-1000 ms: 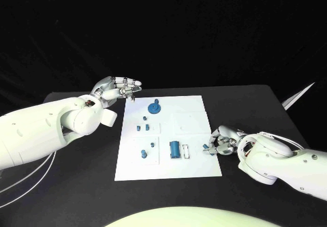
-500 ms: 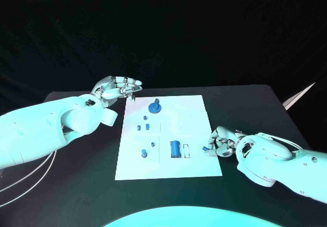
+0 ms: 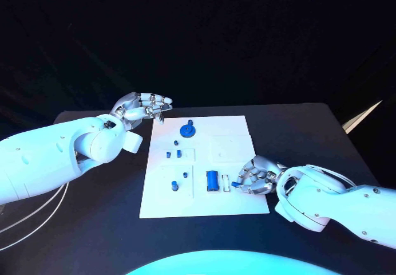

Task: Assemble the parts on the task board

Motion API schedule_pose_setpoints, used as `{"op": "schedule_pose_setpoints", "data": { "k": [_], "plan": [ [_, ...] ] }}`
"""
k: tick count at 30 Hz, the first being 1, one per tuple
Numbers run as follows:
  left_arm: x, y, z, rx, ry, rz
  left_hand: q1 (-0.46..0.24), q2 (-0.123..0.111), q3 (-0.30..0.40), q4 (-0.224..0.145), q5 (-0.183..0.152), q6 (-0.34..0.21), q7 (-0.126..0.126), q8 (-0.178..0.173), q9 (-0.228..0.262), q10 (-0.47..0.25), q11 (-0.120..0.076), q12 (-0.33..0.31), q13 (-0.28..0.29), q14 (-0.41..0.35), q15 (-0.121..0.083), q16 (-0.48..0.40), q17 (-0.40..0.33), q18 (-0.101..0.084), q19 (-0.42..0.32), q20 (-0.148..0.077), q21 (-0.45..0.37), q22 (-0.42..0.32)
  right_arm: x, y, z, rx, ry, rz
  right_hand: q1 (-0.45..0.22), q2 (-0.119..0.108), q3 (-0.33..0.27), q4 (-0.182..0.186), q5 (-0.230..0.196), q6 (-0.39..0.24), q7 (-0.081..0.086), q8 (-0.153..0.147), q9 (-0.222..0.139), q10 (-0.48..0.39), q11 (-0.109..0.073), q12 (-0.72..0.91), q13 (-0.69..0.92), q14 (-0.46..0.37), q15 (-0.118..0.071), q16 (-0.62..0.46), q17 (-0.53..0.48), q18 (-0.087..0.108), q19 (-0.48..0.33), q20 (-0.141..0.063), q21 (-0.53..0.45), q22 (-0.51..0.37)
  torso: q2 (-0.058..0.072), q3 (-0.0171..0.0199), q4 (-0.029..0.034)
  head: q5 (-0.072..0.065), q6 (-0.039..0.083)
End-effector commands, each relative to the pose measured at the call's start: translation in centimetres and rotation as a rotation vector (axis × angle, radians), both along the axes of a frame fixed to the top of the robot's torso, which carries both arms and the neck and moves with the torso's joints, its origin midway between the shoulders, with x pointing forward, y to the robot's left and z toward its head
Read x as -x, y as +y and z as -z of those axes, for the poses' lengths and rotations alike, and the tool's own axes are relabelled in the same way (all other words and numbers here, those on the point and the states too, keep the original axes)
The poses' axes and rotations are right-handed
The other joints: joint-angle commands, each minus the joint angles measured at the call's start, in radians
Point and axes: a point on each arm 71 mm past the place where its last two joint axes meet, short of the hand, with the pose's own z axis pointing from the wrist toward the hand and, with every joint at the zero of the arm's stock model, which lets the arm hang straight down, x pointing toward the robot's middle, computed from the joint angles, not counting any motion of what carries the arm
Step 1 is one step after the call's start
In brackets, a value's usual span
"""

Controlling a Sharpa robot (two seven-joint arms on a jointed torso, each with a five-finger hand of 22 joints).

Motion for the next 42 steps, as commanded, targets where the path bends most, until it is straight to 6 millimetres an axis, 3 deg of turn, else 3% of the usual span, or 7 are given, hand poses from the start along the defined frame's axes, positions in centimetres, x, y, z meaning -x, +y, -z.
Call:
{"op": "schedule_pose_setpoints", "data": {
  "k": [1,5,19,25,42],
  "plan": [
    [0.0,-0.2,-0.1,0.004,-0.001,0.006,-0.005,0.011,-0.016,0.004,0.006,-0.011,0.000,0.022,-0.013,-0.018,0.001,0.012,0.018,-0.014,0.001,0.000,-0.011,0.007,-0.007,0.001,-0.013,-0.014,0.0,0.7,0.1,-0.028,0.022,0.000,-0.049,0.021,0.117,-0.007,0.038,0.028,-0.010,0.046,0.047,0.018,-0.009,-0.005,0.081,0.086,-0.002,0.015,0.190,-0.022,0.077,-0.007,0.022,0.231,0.001,0.0003,0.0004,-0.003,-0.001],
    [0.0,-0.2,-0.1,0.004,-0.001,0.006,-0.001,0.016,-0.012,0.002,0.007,-0.012,0.000,0.024,-0.013,-0.019,0.001,0.013,0.018,-0.014,0.001,0.000,-0.012,0.007,-0.006,0.001,-0.012,-0.014,-0.2,1.0,0.2,-0.041,0.034,0.010,-0.101,0.015,0.127,-0.007,0.036,0.030,-0.010,0.050,0.052,0.021,-0.009,-0.002,0.084,0.086,-0.001,0.015,0.191,-0.022,0.078,-0.007,0.025,0.232,0.002,0.0001,-0.0001,-0.003,-0.003],
    [0.1,-0.2,-0.1,0.004,0.000,0.007,-0.001,0.016,-0.012,0.002,0.007,-0.012,0.000,0.024,-0.013,-0.019,0.001,0.014,0.018,-0.014,0.001,0.000,-0.012,0.007,-0.006,0.001,-0.012,-0.013,-0.7,2.0,0.4,-0.027,0.019,0.019,-0.184,0.011,0.124,0.004,0.034,0.042,-0.012,0.056,0.058,0.024,-0.011,0.000,0.086,0.087,-0.003,0.016,0.193,-0.024,0.081,-0.008,0.031,0.236,0.001,0.0020,0.0000,0.001,-0.006],
    [0.1,-0.2,-0.1,0.004,0.001,0.007,-0.001,0.016,-0.012,0.002,0.007,-0.012,0.000,0.024,-0.013,-0.019,0.001,0.014,0.018,-0.014,0.001,0.000,-0.012,0.007,-0.006,0.001,-0.012,-0.013,-1.1,2.3,0.5,0.015,-0.005,0.004,-0.226,0.010,0.118,0.015,0.034,0.054,-0.017,0.063,0.062,0.027,-0.014,0.002,0.088,0.087,-0.006,0.017,0.196,-0.024,0.082,-0.010,0.033,0.237,0.002,0.0007,0.0007,0.000,-0.008],
    [0.1,0.0,-0.1,0.003,0.003,0.006,-0.002,0.016,-0.012,0.003,0.006,-0.013,0.001,0.025,-0.014,-0.020,0.002,0.014,0.018,-0.014,0.001,0.000,-0.012,0.007,-0.005,0.001,-0.012,-0.013,-1.2,2.7,0.6,0.058,-0.020,-0.022,-0.266,0.018,0.117,0.029,0.034,0.069,-0.022,0.071,0.064,0.039,-0.019,0.022,0.100,0.089,-0.009,0.021,0.203,-0.026,0.085,-0.013,0.041,0.241,0.001,0.0016,-0.0005,0.002,-0.011]
  ]
}}
